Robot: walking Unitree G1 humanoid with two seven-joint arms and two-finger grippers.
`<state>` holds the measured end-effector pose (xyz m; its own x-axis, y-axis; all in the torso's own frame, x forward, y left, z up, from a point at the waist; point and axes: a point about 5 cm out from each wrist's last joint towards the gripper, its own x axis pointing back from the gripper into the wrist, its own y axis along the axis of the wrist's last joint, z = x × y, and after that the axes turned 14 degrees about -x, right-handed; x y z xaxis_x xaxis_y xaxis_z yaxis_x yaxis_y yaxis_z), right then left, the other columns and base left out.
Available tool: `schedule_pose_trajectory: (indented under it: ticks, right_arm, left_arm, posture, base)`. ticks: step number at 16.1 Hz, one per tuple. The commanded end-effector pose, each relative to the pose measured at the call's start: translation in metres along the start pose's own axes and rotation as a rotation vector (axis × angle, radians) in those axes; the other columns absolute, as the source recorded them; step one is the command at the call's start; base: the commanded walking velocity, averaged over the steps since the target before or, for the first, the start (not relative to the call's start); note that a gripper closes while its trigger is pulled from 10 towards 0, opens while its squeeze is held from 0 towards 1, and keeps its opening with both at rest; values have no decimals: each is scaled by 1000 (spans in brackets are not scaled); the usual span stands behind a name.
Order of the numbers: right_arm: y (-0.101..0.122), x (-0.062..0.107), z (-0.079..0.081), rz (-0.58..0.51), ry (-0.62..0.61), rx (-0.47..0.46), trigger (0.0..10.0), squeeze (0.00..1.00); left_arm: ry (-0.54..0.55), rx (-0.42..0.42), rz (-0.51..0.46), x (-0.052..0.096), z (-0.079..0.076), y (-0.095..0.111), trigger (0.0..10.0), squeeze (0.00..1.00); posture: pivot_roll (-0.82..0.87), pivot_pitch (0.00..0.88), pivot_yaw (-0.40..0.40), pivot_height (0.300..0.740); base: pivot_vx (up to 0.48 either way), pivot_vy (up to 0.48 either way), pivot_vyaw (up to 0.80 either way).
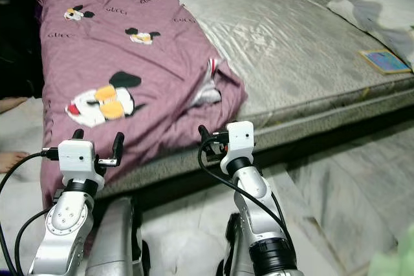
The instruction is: Clean up the room
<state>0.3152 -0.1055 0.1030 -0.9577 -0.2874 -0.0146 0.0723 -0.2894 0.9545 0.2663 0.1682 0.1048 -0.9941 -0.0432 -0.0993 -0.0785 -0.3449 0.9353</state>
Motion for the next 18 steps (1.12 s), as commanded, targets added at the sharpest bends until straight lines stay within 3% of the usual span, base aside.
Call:
schedule_pose_trajectory:
  ticks: [1,5,8,18]
  right_arm:
    - [-1,0,-2,7,1,-2,10000,0]
    - [1,-2,-1,5,16,47,10000,0]
    - [0,-3,-2,5,8,24,10000,0]
    - [-1,-5,-5,9,-14,22,10000,0]
  left_arm:
    - [4,3,6,0,-1,-1,10000,0]
    - [3,9,11,-1,-1,-2,10000,0]
    - [-34,46,-6,1,-4,0,10000,0]
    - [-51,62,-22,1,-5,2,10000,0]
  posture:
    - [72,163,-48,510]
    - [73,153,-48,510]
    - [73,148,-48,510]
    - [75,157,-46,510]
  base:
    - [0,0,0]
    - [0,0,200]
    - [0,0,267]
    - [292,0,0]
